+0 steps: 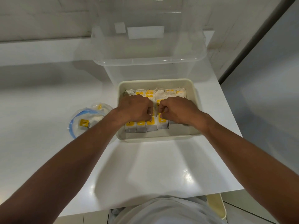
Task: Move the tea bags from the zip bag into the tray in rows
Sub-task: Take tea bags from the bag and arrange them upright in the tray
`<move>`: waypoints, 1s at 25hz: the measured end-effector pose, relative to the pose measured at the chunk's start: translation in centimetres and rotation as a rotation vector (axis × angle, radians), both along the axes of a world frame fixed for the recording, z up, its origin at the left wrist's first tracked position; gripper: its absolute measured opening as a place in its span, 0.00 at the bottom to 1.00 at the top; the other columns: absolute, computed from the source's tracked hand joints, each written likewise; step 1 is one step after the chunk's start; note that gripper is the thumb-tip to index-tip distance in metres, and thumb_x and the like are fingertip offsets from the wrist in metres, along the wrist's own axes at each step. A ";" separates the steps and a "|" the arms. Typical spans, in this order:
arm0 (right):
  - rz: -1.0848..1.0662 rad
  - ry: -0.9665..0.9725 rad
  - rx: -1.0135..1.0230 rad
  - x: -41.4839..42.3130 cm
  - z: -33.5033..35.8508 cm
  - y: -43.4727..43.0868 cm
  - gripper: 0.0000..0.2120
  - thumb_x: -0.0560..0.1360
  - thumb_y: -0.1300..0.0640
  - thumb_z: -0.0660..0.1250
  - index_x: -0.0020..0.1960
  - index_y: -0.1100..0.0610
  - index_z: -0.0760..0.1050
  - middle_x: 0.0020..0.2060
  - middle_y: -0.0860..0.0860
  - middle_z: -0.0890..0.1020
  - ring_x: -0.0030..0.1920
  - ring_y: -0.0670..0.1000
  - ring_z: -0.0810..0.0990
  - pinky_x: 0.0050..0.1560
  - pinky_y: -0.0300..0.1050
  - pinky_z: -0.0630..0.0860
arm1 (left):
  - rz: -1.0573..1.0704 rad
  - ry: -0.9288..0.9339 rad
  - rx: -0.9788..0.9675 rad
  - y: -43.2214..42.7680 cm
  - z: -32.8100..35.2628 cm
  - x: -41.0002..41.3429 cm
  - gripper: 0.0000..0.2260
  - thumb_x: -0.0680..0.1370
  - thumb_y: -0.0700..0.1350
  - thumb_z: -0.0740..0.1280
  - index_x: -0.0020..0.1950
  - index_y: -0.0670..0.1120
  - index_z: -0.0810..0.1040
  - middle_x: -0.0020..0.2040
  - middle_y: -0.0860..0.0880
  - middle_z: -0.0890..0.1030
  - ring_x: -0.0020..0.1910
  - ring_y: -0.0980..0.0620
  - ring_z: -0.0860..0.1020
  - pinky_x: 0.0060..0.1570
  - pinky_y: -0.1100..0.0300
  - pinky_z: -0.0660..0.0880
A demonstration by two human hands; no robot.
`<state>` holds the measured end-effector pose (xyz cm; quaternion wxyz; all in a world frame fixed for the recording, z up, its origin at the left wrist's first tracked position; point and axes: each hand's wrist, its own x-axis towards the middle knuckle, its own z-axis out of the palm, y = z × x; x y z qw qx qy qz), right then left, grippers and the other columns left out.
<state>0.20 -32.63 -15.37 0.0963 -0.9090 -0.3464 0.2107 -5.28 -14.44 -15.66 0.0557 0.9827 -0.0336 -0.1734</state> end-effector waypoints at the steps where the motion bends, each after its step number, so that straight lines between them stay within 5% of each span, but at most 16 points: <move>1: 0.000 -0.014 0.004 -0.1 0.2 -0.2 0.09 0.74 0.45 0.69 0.53 0.42 0.76 0.46 0.41 0.79 0.50 0.49 0.78 0.41 0.43 0.71 | 0.003 -0.011 0.019 0.0 0.3 -0.2 0.12 0.72 0.62 0.71 0.48 0.57 0.77 0.50 0.56 0.82 0.55 0.51 0.78 0.48 0.56 0.71; 9: 0.009 -0.139 -0.104 -1.8 0.0 -0.4 0.27 0.65 0.37 0.75 0.56 0.46 0.68 0.47 0.44 0.77 0.42 0.51 0.75 0.38 0.45 0.68 | 0.013 -0.127 0.285 -1.4 0.5 -2.6 0.41 0.61 0.76 0.68 0.64 0.51 0.68 0.57 0.49 0.77 0.56 0.45 0.77 0.50 0.51 0.70; 20: -0.005 -0.123 -0.121 -1.6 0.6 -0.5 0.29 0.65 0.37 0.75 0.57 0.47 0.65 0.40 0.43 0.73 0.41 0.51 0.73 0.40 0.45 0.68 | 0.039 -0.132 0.228 -1.4 0.3 -2.1 0.41 0.61 0.77 0.68 0.63 0.51 0.68 0.56 0.50 0.76 0.55 0.46 0.78 0.48 0.52 0.71; 25: 0.024 -0.135 -0.151 -1.6 0.0 -0.3 0.24 0.67 0.38 0.74 0.56 0.46 0.70 0.46 0.46 0.79 0.44 0.52 0.76 0.40 0.45 0.67 | 0.039 -0.138 0.247 -1.9 -0.2 -1.9 0.40 0.64 0.75 0.68 0.65 0.51 0.67 0.59 0.49 0.76 0.56 0.46 0.77 0.44 0.53 0.68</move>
